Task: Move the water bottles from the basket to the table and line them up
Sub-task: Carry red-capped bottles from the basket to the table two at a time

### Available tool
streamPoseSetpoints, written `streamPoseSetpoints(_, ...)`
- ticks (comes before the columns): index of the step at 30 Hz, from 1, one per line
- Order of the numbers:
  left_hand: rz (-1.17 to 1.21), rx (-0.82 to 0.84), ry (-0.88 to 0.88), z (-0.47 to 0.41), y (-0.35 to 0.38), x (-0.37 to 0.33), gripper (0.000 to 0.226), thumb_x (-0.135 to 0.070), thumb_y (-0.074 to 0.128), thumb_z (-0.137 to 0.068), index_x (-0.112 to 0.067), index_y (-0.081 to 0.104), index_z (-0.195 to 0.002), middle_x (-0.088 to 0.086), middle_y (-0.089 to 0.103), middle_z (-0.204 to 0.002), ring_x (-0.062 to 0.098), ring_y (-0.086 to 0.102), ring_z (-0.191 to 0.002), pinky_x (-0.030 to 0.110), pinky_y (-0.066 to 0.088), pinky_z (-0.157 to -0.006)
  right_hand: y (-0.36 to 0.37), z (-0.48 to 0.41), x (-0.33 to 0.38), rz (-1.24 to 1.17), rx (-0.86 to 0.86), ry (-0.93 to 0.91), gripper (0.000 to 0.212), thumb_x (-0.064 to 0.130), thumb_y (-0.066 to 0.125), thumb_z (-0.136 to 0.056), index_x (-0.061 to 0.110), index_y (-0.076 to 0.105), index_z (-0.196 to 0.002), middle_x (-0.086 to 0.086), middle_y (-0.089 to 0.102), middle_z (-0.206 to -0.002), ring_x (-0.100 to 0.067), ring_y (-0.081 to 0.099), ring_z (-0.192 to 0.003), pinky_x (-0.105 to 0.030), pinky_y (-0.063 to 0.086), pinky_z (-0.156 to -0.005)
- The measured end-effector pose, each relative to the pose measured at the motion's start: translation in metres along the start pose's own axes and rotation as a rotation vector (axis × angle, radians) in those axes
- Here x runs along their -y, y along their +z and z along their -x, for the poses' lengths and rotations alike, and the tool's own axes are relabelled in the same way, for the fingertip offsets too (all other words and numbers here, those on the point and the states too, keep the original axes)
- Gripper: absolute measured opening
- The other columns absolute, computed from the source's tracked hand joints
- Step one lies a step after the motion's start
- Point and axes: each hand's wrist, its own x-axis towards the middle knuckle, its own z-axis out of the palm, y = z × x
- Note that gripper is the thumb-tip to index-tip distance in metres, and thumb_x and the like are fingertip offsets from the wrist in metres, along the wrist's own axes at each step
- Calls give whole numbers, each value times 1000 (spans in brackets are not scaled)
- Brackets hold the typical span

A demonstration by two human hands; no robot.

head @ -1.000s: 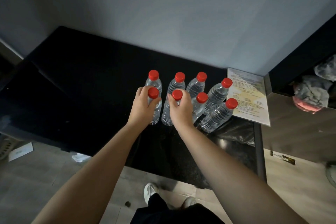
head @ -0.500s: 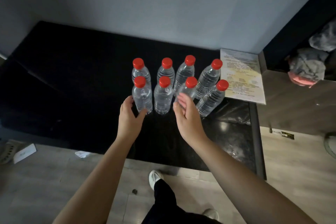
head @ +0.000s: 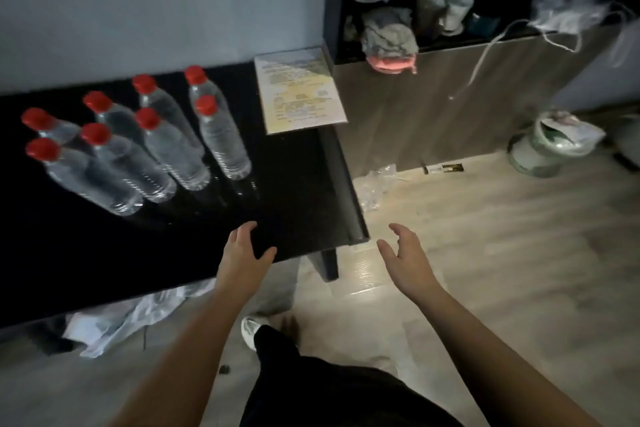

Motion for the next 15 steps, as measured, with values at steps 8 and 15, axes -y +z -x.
streamPoseSetpoints(8, -84, 201, 182, 53, 143, -133, 58, -24, 68, -87, -11, 44, -138, 10, 47, -138, 25, 47, -125, 35, 37, -102, -127, 56, -145, -160, -176, 249, 52, 25, 54, -96, 8, 37, -142, -13, 41, -145, -24, 44, -131, -35, 35, -108)
streamPoseSetpoints(15, -129, 298, 417, 58, 219, -226, 51, -23, 68, -87, -11, 49, -133, 7, 51, -135, 22, 48, -125, 30, 35, -102, -202, 84, -217, -259, -338, 422, 53, 25, 53, -96, 8, 35, -144, -14, 40, -146, -26, 42, -133, -37, 35, -108)
